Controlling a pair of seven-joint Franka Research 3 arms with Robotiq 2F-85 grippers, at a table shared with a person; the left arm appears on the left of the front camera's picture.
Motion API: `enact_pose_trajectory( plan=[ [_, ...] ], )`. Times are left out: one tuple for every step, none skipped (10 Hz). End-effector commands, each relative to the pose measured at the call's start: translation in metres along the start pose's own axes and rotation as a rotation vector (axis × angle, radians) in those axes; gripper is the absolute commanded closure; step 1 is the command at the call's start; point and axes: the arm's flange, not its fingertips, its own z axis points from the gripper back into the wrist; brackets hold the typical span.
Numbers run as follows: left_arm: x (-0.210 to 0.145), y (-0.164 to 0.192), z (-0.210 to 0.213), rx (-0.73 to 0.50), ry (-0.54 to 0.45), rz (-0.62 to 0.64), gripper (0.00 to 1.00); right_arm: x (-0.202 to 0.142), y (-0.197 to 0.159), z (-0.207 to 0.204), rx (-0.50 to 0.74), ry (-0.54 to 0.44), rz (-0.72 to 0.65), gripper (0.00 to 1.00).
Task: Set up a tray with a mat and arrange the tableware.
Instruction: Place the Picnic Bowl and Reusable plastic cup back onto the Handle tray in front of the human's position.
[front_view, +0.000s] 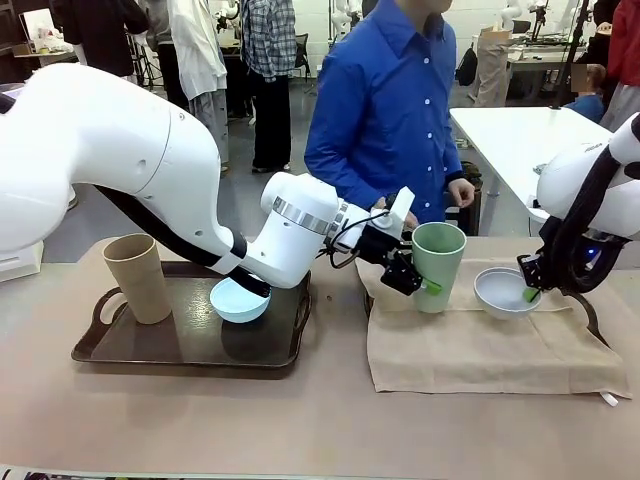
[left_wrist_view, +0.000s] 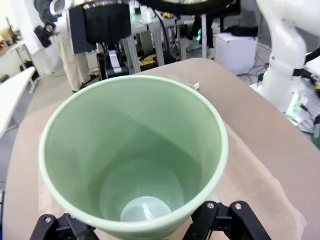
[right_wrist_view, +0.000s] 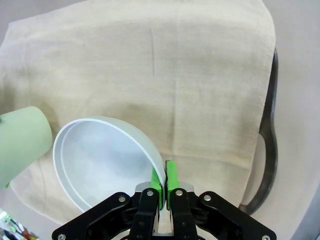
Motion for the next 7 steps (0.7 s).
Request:
enact_pose_trajectory(
  plan=[
    [-0.002,0.003,0.003,-0.006,-0.035,0.027,0.15,0.003,0.0,-0.006,0.005,-0.009,0.005,0.95],
    [-0.004,0.004,0.002,-0.01,-0.033,0.032,0.15,0.003,-0.004,-0.008,0.0,-0.005,0.0,0.95],
    [-0.005,0.005,0.001,-0.012,-0.03,0.038,0.15,0.002,-0.005,-0.008,0.003,0.0,-0.01,0.89],
    [-0.005,0.005,0.001,-0.019,-0.023,0.041,0.0,0.001,-0.005,-0.005,0.006,0.0,-0.008,0.35],
    [-0.005,0.005,0.002,-0.013,-0.009,0.057,0.0,0.0,-0.004,-0.001,-0.003,0.002,-0.03,0.3],
    [-0.006,0.004,0.004,-0.007,-0.012,0.093,0.0,-0.002,-0.004,0.004,-0.001,0.002,-0.029,0.15],
    [-0.009,0.004,0.008,-0.002,0.005,0.14,0.0,-0.004,-0.005,0.009,0.011,0.003,-0.032,0.1]
  ],
)
